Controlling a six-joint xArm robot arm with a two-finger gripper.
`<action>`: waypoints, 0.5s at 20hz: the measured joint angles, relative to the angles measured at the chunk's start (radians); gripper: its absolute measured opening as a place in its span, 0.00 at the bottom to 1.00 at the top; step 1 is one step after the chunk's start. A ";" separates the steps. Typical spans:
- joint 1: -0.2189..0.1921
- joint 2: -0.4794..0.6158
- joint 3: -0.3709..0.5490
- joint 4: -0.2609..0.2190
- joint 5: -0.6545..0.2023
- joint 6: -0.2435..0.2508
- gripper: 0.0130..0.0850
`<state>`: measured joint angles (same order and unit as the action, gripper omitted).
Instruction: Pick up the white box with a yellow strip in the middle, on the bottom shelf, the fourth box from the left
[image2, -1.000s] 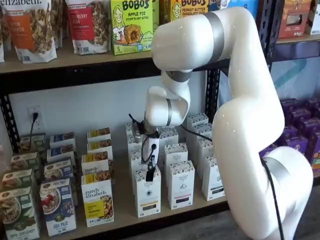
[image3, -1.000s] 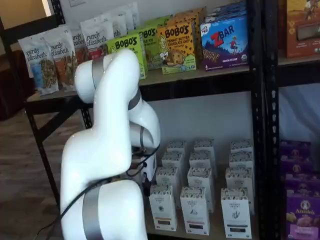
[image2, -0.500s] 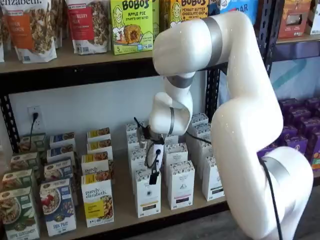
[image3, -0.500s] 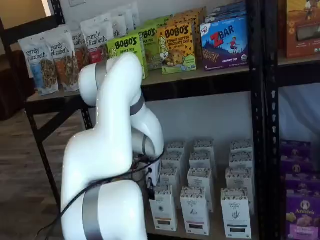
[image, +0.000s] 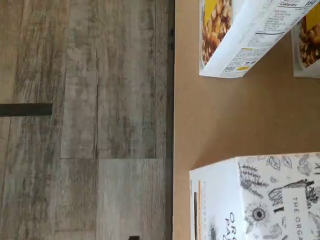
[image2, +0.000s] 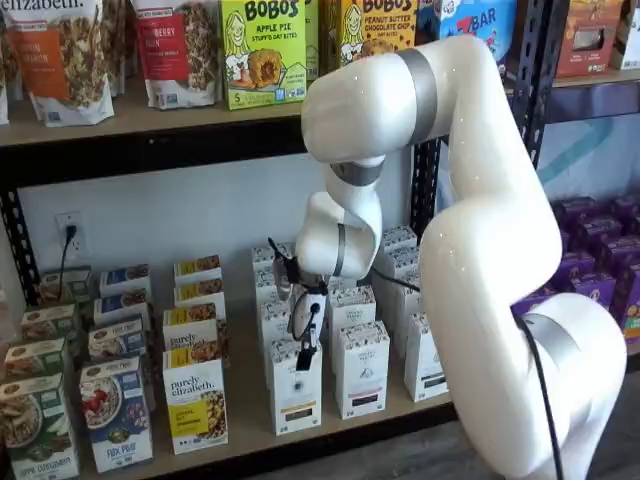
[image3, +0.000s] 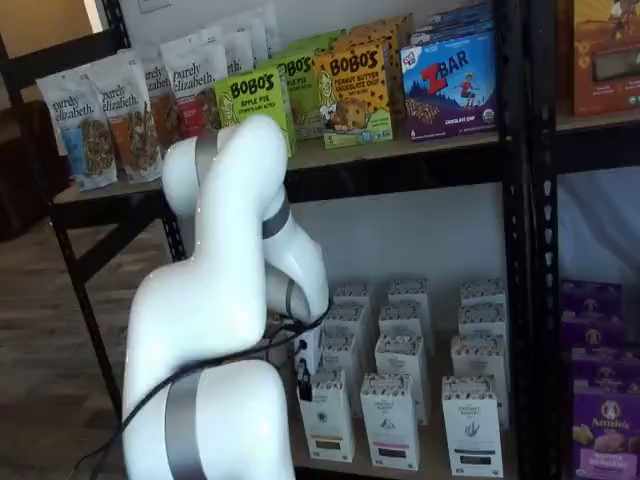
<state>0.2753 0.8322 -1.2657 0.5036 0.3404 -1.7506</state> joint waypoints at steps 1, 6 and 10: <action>0.000 0.007 -0.008 -0.002 -0.001 0.002 1.00; -0.008 0.046 -0.066 -0.054 0.007 0.045 1.00; -0.019 0.077 -0.109 -0.107 0.021 0.085 1.00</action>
<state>0.2564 0.9093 -1.3747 0.3963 0.3615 -1.6653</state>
